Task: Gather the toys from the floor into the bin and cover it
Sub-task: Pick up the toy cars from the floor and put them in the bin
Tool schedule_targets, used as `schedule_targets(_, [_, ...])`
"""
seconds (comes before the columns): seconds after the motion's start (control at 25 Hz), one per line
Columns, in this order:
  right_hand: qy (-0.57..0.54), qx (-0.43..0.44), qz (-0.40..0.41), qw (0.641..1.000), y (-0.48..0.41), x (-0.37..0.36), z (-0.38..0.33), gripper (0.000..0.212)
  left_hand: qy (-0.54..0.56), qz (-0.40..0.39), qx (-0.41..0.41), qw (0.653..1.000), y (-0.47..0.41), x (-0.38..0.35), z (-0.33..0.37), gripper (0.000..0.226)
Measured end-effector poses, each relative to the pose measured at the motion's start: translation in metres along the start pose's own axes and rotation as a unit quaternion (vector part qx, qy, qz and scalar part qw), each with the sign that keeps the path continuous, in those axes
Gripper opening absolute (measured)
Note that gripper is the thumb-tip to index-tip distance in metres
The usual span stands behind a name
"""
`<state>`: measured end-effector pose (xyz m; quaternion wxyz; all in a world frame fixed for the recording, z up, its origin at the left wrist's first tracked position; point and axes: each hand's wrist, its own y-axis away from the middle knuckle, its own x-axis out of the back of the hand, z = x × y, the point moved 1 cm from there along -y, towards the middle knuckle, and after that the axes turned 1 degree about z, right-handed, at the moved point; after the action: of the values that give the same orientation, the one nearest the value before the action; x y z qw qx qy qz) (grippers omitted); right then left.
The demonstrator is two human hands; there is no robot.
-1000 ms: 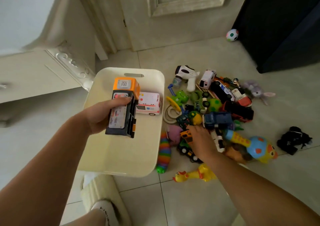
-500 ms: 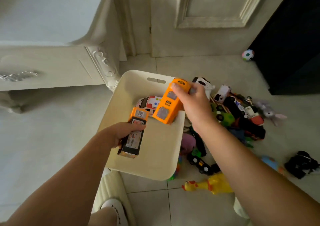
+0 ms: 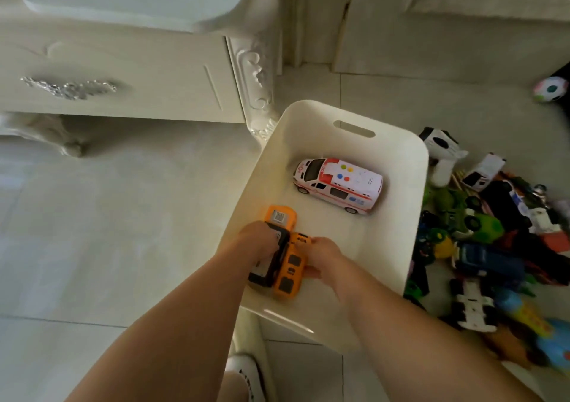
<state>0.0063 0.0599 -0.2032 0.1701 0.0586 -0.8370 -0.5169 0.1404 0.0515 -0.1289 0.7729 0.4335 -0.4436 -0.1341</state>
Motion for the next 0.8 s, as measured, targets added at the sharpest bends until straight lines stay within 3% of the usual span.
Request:
schedule_targets(0.12, [0.011,-0.014,-0.016,1.0,0.004,-0.005,0.001,0.018,-0.118,0.026,0.02,0.992,0.007,0.003,0.007,0.033])
schedule_targets(0.2, [0.018,-0.012,-0.005,1.0,0.031,-0.001,-0.007,0.017,-0.135,0.04,0.038,0.989,0.015,0.005,0.012,0.03])
schedule_targets(0.32, [0.114,0.035,0.006,0.993,0.059,0.014,-0.021,0.016,-0.138,0.079,0.008,0.987,0.035,0.019,0.03,0.027])
schedule_targets(0.44, [0.075,0.178,0.028,0.981,0.099,0.041,-0.046,0.044,-0.091,0.179,-0.089,0.976,0.059,0.035,0.074,0.034])
schedule_targets(0.56, [0.022,0.346,0.124,0.93,0.141,0.092,-0.058,0.035,0.058,0.269,-0.252,0.928,0.093,0.029,0.135,0.037])
schedule_targets(0.68, [-0.085,0.372,0.214,0.899,0.172,0.158,-0.048,0.03,0.133,0.294,-0.362,0.875,0.132,0.005,0.187,0.032])
schedule_targets(0.8, [-0.162,0.369,0.257,0.878,0.175,0.221,-0.015,0.024,0.133,0.247,-0.422,0.862,0.159,-0.037,0.225,0.029])
